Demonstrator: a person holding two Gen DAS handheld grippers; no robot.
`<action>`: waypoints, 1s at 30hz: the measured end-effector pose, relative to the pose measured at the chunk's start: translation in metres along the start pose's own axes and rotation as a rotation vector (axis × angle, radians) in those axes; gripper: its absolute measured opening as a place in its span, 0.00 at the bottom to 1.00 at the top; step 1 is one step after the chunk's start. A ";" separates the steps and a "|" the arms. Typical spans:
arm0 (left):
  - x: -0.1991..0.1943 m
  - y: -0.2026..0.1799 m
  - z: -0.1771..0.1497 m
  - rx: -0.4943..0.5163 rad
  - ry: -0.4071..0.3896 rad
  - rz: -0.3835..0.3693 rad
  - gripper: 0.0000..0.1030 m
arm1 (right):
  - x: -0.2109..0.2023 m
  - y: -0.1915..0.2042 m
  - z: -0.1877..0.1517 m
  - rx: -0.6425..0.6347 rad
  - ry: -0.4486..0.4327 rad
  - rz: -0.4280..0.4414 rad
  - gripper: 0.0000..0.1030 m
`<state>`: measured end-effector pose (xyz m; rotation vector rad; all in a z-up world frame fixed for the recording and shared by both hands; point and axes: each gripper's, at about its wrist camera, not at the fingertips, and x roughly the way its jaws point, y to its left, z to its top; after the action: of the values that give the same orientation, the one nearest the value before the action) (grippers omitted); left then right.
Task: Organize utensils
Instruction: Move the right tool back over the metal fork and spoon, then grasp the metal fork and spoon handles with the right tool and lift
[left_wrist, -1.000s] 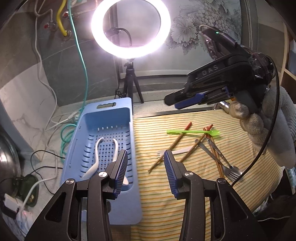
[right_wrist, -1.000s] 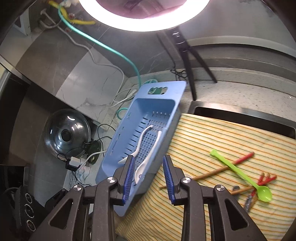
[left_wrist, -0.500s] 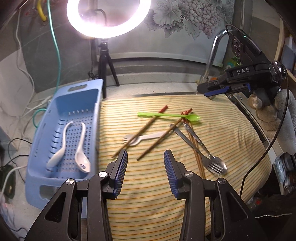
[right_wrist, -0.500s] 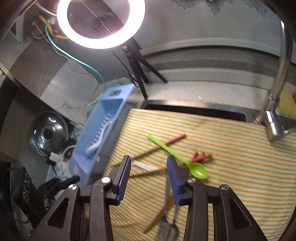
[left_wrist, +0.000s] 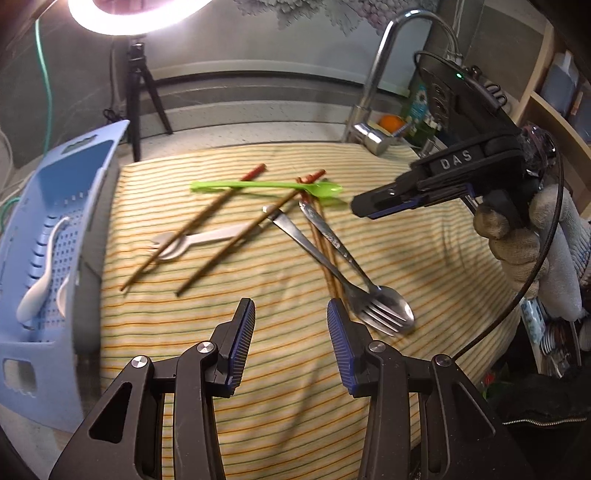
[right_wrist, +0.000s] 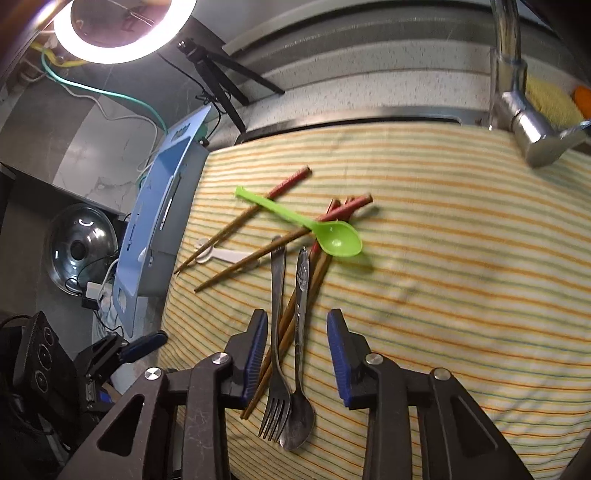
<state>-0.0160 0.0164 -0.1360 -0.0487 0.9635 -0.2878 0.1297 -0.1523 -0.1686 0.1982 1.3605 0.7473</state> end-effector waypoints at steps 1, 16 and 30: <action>0.003 -0.003 0.000 0.004 0.006 -0.005 0.38 | 0.002 0.001 0.000 0.001 0.005 0.007 0.28; 0.023 -0.012 0.001 0.006 0.050 -0.048 0.38 | 0.027 0.007 0.003 -0.003 0.065 0.012 0.19; 0.024 -0.036 0.001 0.018 0.059 -0.075 0.33 | 0.046 -0.002 0.003 -0.013 0.138 0.014 0.13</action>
<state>-0.0103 -0.0249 -0.1484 -0.0601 1.0186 -0.3692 0.1343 -0.1265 -0.2062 0.1479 1.4859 0.7939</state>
